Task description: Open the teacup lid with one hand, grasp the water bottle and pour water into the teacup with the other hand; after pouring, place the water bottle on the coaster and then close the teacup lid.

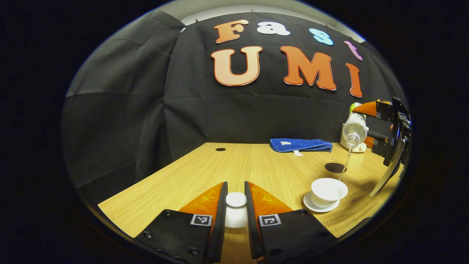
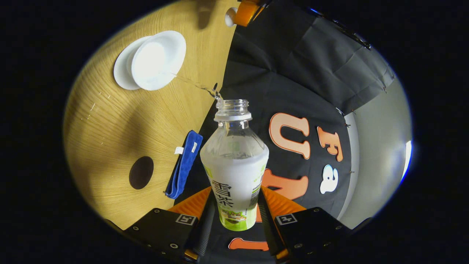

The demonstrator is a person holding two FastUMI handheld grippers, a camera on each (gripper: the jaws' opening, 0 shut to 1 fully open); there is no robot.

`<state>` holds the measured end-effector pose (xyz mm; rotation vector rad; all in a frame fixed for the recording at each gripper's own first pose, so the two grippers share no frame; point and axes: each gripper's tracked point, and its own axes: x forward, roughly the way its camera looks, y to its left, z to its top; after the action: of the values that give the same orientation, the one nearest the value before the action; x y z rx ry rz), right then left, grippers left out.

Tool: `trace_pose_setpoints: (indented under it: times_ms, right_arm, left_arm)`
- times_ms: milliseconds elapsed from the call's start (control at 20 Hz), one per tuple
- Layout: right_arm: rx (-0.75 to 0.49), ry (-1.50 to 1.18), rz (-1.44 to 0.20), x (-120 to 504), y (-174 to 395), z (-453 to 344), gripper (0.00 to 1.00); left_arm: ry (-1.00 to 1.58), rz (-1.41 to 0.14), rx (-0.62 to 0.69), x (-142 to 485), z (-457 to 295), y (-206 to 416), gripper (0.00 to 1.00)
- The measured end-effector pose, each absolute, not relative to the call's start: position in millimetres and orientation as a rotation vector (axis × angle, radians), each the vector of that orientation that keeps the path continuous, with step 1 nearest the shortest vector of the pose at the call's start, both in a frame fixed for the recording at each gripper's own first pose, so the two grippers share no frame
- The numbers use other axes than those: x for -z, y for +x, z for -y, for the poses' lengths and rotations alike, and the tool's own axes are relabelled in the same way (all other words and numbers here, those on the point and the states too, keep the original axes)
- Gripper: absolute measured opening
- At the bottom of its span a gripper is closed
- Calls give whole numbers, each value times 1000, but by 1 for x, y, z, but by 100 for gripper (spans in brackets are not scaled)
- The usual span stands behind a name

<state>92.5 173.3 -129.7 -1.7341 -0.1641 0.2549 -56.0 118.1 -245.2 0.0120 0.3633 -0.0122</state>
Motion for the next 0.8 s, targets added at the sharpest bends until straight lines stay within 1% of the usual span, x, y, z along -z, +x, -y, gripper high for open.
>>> trace_pose_setpoints:
  times_ms: [100, 150, 350, 400, 800]
  right_arm:
    - [-252, -1742, 189, 127, 91, -176, 64]
    - [-251, -1748, 200, 126, 92, -176, 64]
    - [-231, -1795, 276, 119, 90, -187, 64]
    - [-225, -1808, 295, 118, 90, -188, 64]
    - [-184, -1870, 412, 109, 84, -194, 64]
  left_arm:
    - [14, -365, 14, 244, -117, -57, 31]
    - [14, -366, 14, 245, -117, -57, 32]
    - [16, -362, 14, 242, -117, -57, 32]
    - [17, -359, 15, 241, -117, -59, 31]
    - [22, -348, 22, 236, -114, -58, 32]
